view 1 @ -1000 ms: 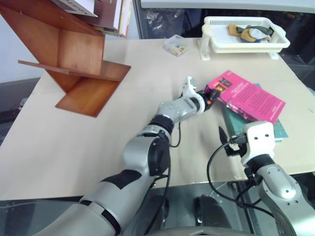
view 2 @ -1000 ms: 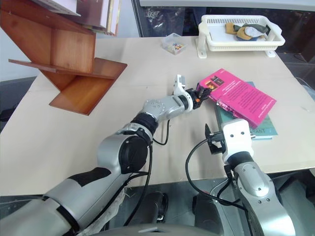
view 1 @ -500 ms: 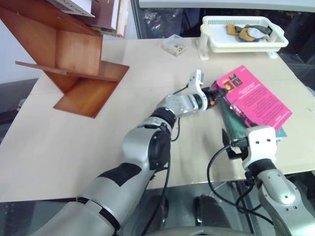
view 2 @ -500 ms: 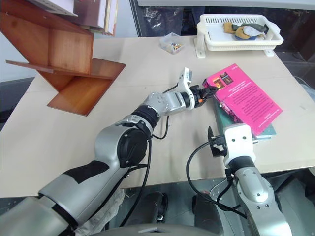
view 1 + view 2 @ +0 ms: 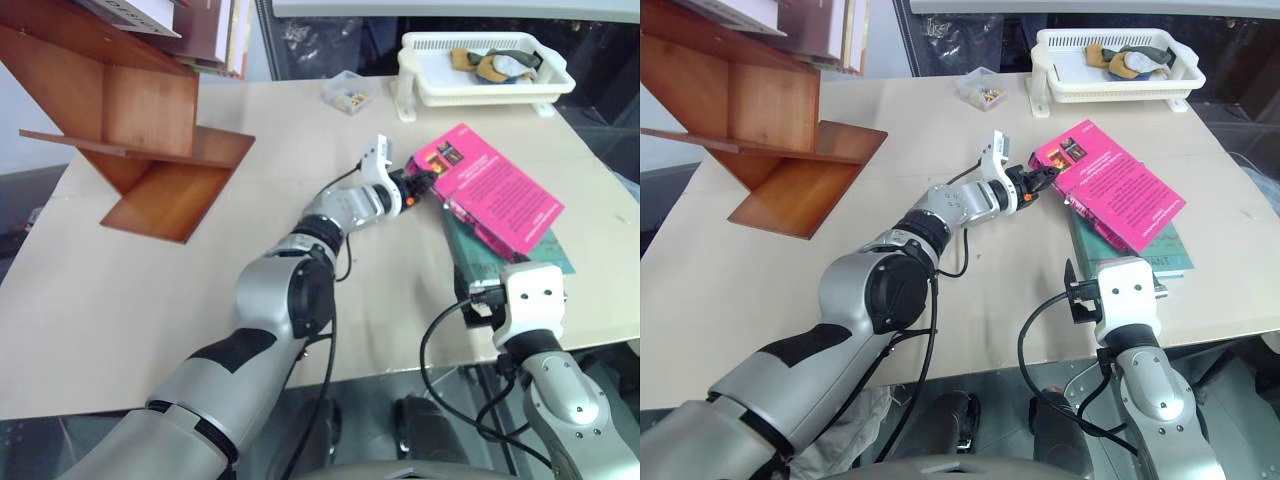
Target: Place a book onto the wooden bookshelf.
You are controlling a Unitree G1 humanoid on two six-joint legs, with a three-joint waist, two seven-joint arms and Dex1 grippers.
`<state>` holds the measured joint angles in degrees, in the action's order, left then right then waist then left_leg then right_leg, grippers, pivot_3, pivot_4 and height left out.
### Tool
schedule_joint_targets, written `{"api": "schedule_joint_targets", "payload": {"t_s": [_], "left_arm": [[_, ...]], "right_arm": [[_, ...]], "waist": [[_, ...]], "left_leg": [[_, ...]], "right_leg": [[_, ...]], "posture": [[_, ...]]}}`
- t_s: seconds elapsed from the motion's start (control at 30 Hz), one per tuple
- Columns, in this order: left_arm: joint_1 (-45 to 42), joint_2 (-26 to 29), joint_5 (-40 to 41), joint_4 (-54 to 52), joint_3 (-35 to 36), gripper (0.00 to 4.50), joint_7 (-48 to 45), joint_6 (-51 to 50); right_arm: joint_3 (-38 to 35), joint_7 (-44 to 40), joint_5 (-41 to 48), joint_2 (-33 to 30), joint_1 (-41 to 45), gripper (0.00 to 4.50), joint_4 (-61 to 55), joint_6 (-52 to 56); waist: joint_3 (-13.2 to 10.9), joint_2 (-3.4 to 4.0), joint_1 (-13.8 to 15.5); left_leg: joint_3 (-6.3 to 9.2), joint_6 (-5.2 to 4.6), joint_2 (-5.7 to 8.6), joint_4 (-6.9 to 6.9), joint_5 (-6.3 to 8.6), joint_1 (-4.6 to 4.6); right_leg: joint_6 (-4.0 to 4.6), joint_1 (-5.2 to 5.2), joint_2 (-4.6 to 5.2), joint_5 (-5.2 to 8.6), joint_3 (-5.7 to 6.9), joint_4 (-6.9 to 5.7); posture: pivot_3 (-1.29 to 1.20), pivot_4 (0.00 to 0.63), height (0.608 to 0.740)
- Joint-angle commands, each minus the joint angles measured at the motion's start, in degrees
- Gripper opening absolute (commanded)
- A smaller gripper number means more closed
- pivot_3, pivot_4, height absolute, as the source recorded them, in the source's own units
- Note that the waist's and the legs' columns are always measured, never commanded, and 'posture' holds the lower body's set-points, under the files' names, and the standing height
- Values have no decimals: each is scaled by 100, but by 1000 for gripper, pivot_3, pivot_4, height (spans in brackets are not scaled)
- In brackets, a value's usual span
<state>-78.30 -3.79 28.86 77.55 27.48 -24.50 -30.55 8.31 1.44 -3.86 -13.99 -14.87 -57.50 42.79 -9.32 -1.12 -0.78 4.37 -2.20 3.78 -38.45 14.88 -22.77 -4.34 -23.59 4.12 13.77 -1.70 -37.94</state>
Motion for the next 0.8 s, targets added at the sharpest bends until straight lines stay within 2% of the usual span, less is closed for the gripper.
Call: {"api": "schedule_joint_targets", "payload": {"t_s": [0.03, 0.13, 0.17, 0.33, 0.37, 0.4, 0.47, 0.5, 0.53, 0.57, 0.67, 0.8], "left_arm": [[89, 53, -297, 48, -2, 1839, 272, 71], [104, 97, -248, 34, 197, 3266, 377, 50], [114, 120, -253, 28, 230, 3891, 353, 16], [186, 213, -204, 0, 376, 3891, 210, -169], [191, 210, -180, -6, 422, 3949, 215, -182], [188, 214, -160, -10, 466, 3949, 216, -208], [179, 240, -134, -23, 532, 3949, 190, -256], [182, 270, -88, -29, 587, 3949, 182, -318], [192, 301, -75, -39, 603, 3949, 145, -389], [206, 332, -91, -52, 583, 3949, 72, -468], [246, 401, -128, -116, 504, 3949, -238, -808], [311, 422, -226, -290, 276, 3949, -733, -1178]], "right_arm": [[-77, -85, -66, 25, 4, 4500, -250, -114], [-179, -131, -62, 63, -34, 4500, -250, -131], [-237, -128, -69, 91, -51, 4500, -250, -99], [-606, -173, 18, 183, -160, 4500, -250, -65], [-668, -203, 71, 188, -190, 3962, -250, -104], [-714, -237, 121, 188, -222, 3712, -250, -141], [-794, -299, 214, 171, -301, 2830, -250, -215], [-837, -313, 246, 162, -347, 2264, -250, -238], [-880, -319, 272, 152, -385, 1909, -250, -246], [-911, -316, 293, 141, -420, 1285, -250, -247], [-1056, -320, 316, 117, -506, 119, -250, -119], [-1257, -347, 219, 26, -350, 20, -250, 424]], "waist": [[0, 1, 0], [-1, 1, 10], [-1, 1, 13], [-1, 1, 14], [-1, 1, 17], [-1, 1, 19], [-1, 1, 17], [-1, 1, 16], [-1, 1, 15], [-1, 1, 13], [-1, 2, 1], [-1, 2, 6]], "left_leg": [[0, 0, 0, 0, 0, 0], [1, 0, 0, 1, 0, -1], [1, 0, 0, 1, 0, -4], [1, 0, 2, 1, 0, -5], [1, 0, 2, 1, 0, -5], [2, 0, 2, 1, 0, -5], [2, 0, 2, 1, 0, -5], [2, 0, 2, 1, 0, -5], [2, 0, 1, 1, 0, -5], [2, 0, 1, 1, 0, -5], [1, 0, 1, 1, 0, -4], [1, 0, 1, 1, 0, -4]], "right_leg": [[0, 0, 0, 0, 0, 0], [0, -2, 0, 0, 0, -1], [0, -4, 0, 0, 0, -1], [0, -4, 2, 0, 0, 0], [0, -4, 2, 0, 0, 0], [0, -4, 2, 0, 1, -1], [0, -4, 2, 0, 1, 0], [0, -4, 2, 0, 1, 0], [0, -4, 2, 0, 0, -1], [0, -4, 1, 0, 1, -1], [0, -4, 1, 0, 0, -2], [0, -4, 1, 0, 0, -3]], "posture": [[0, 150, 740], [0, 150, 740], [0, 150, 740], [0, 150, 740], [0, 150, 740], [0, 150, 740], [0, 150, 740], [0, 150, 740], [0, 150, 740], [0, 150, 740], [0, 150, 740], [0, 150, 740]]}}
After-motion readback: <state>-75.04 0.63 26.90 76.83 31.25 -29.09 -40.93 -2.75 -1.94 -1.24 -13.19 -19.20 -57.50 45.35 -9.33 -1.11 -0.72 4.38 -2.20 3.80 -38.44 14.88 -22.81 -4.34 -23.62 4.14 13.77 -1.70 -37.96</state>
